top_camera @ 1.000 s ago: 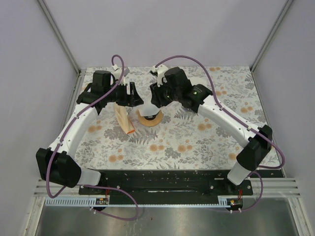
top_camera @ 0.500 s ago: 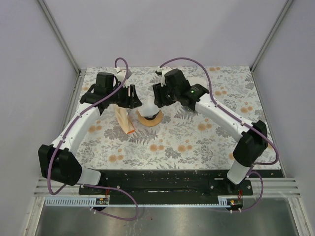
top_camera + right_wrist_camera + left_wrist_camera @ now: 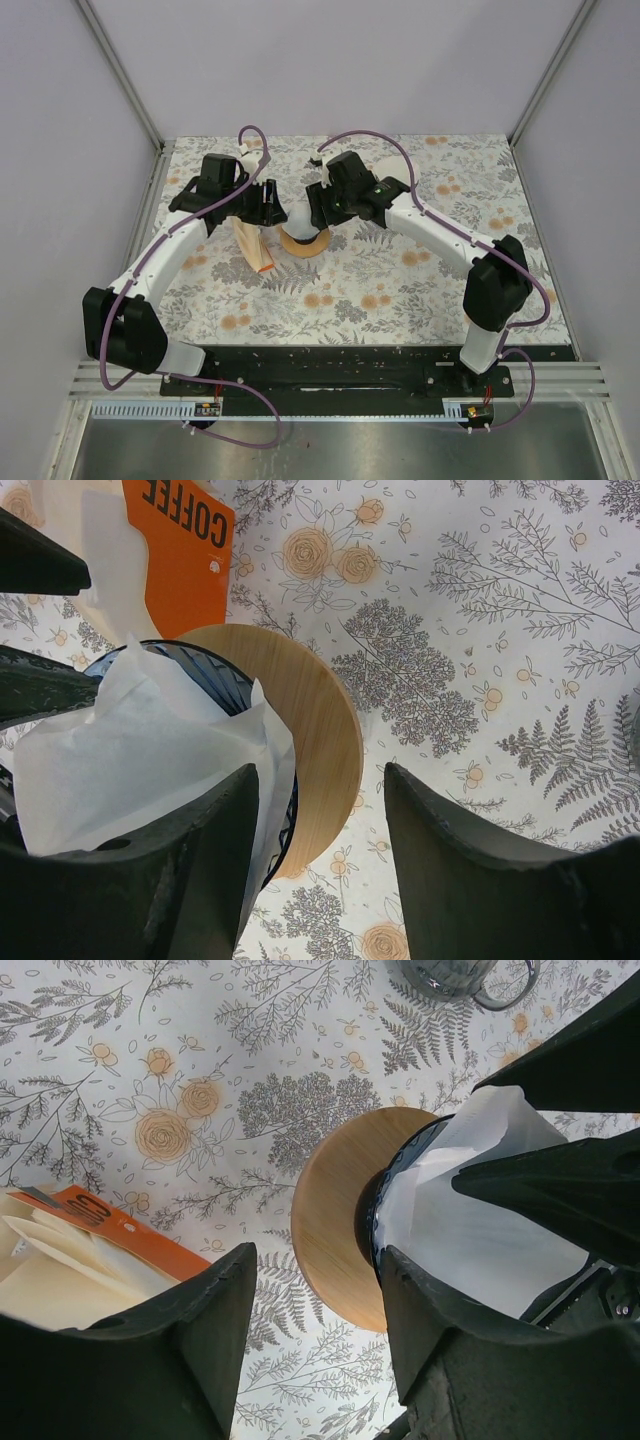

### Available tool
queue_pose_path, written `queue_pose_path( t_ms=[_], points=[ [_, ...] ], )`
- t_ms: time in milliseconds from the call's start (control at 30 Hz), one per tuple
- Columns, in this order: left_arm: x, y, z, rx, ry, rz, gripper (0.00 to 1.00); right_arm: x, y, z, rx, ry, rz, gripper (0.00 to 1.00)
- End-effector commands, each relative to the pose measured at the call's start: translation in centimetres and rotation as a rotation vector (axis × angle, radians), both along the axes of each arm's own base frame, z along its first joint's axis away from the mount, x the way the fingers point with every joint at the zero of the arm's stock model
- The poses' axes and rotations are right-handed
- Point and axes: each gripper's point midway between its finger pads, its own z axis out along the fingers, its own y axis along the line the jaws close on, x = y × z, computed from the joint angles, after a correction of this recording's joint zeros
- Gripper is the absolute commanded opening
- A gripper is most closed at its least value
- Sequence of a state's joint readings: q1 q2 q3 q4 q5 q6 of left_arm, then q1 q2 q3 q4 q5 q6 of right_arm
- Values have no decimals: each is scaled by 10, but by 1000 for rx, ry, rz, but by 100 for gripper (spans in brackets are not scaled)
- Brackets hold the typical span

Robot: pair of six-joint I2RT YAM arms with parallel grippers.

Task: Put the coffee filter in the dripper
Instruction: Place the coffee filter in the coffee dripper.

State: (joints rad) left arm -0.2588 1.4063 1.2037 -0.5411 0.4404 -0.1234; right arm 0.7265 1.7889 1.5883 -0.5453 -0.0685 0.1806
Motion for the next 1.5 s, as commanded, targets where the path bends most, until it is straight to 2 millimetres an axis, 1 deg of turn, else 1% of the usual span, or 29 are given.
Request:
queue_pose_path(
  t_ms=[0,167,233,333,400,533,667,900,1167,1267,1467],
  points=[
    [11,6,-2,37,-55,15,56,5,5,1,17,-24,13,61],
    [13,10,-6,65,-63,24,55,6,4,-7,-2,-25,14,61],
    [14,11,-5,69,-70,25,55,7,4,-9,-8,-24,13,62],
    [14,8,5,51,-88,21,56,6,4,-7,-6,-27,21,62],
    [14,7,14,39,-109,15,56,7,5,0,4,-35,31,63],
    [12,0,34,-4,-140,-8,63,5,11,16,33,-56,66,66],
    [13,-2,42,-18,-156,-16,66,5,14,31,49,-77,88,68],
    [12,-3,46,-30,-155,-20,69,5,14,45,62,-108,98,71],
    [13,-4,59,-40,-183,-21,71,6,13,55,62,-136,104,72],
    [12,-4,61,-40,-187,-23,72,7,14,59,66,-146,110,73],
    [12,-4,58,-36,-180,-24,73,8,14,65,71,-160,116,74]
  ],
)
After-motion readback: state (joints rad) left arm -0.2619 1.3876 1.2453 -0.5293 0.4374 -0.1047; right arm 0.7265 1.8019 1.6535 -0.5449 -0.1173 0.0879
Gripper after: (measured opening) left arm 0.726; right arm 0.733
